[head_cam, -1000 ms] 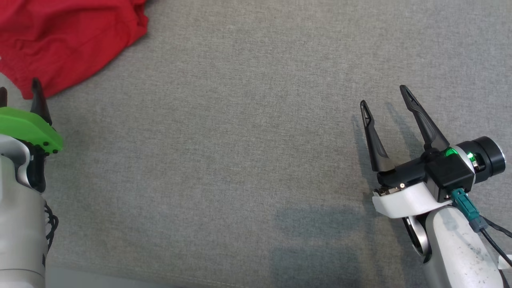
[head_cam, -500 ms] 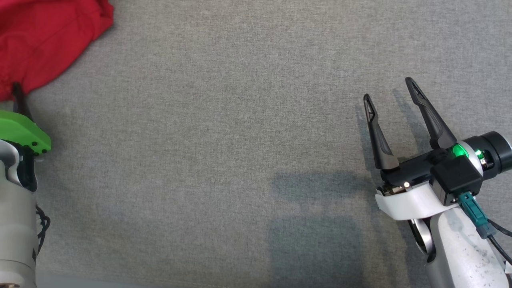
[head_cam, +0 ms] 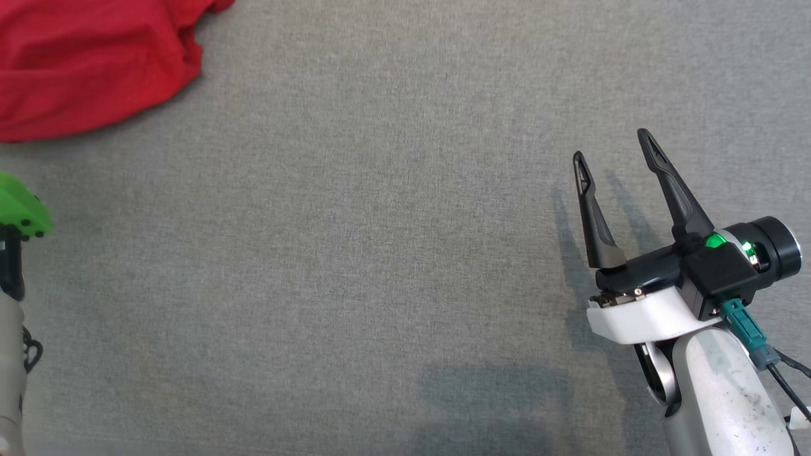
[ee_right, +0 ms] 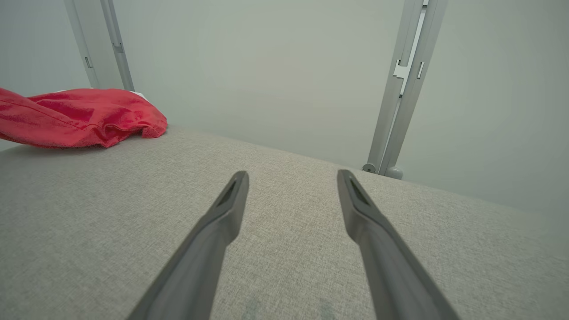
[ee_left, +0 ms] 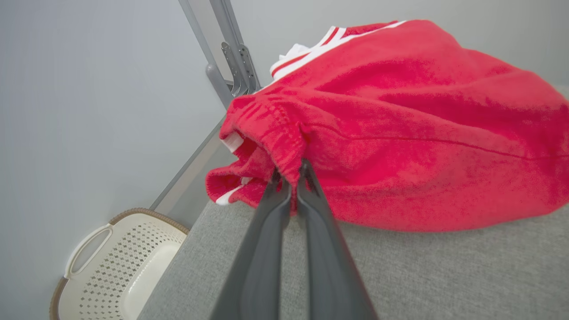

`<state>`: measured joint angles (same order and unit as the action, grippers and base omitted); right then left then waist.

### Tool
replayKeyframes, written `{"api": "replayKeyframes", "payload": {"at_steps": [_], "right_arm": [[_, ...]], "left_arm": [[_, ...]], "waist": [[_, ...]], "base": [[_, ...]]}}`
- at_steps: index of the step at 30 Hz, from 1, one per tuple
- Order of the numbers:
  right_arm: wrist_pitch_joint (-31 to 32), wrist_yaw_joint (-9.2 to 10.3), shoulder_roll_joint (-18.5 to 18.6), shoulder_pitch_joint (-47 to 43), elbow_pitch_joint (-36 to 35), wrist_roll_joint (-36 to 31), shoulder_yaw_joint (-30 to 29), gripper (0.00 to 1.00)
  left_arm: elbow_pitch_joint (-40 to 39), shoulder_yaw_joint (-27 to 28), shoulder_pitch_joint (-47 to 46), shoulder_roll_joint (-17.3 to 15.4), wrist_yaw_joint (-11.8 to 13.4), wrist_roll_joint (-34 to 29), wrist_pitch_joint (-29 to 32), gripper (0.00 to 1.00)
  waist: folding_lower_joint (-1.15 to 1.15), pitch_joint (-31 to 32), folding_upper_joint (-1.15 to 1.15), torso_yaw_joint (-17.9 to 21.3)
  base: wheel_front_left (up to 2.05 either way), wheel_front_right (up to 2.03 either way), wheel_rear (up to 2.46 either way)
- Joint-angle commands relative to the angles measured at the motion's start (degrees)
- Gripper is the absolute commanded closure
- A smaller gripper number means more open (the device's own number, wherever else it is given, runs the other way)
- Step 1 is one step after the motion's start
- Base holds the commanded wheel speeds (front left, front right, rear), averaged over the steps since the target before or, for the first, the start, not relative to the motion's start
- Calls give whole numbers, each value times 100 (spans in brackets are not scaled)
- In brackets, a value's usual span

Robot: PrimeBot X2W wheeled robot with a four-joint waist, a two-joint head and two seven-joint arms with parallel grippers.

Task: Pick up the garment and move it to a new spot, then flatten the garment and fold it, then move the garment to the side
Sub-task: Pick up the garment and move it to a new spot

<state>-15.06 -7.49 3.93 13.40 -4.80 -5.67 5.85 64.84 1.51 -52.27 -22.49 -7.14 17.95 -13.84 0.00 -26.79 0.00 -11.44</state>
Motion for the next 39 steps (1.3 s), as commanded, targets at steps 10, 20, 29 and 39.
{"api": "replayKeyframes", "payload": {"at_steps": [10,20,29,39], "right_arm": [[-18,0,-99,-352,199,393,-300,0],[-18,0,-100,-711,249,805,-580,0],[-18,0,-101,-839,255,1009,-659,0],[-18,0,-103,-570,275,1244,-522,0]], "left_arm": [[-1102,-1037,-184,-336,-36,69,216,100],[-2963,-2361,-62,-440,-33,298,838,100],[-4812,-3068,-115,-66,-33,517,1523,100],[-5389,-3040,301,777,578,1173,2075,100]], "waist": [[0,1343,0,374],[0,1983,0,950],[0,2126,0,1416],[0,1503,0,1960]], "base": [[0,0,0],[0,0,0],[0,0,0],[0,0,0]]}}
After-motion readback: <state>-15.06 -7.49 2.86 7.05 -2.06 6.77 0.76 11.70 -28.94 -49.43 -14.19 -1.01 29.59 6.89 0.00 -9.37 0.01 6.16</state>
